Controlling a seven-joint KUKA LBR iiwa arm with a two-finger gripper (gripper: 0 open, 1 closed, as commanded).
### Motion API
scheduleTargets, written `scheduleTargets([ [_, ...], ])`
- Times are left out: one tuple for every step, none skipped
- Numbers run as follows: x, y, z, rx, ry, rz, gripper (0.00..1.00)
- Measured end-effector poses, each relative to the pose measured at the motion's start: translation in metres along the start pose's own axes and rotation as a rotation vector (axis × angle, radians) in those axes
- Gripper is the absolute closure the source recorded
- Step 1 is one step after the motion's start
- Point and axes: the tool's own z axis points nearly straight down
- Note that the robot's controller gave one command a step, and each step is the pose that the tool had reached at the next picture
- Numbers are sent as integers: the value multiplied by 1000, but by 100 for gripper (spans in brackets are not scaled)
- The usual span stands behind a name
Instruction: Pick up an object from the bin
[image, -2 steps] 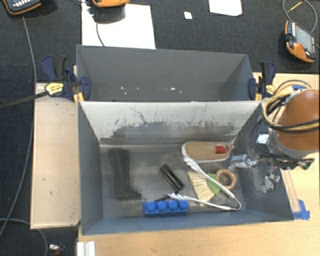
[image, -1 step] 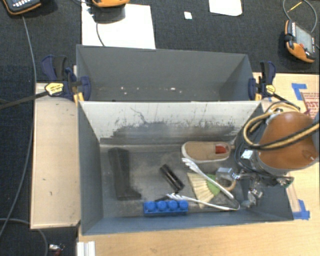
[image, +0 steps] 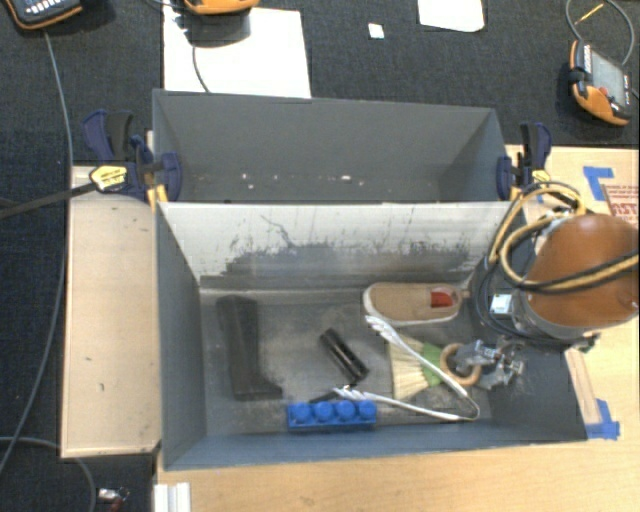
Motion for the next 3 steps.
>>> scheduleTargets([
  [0, 0, 0, 0, 0, 2, 100],
  [-18, -11, -103, -3, 0, 26, 100],
  [-15, -10, -111, 17, -5, 18, 100],
])
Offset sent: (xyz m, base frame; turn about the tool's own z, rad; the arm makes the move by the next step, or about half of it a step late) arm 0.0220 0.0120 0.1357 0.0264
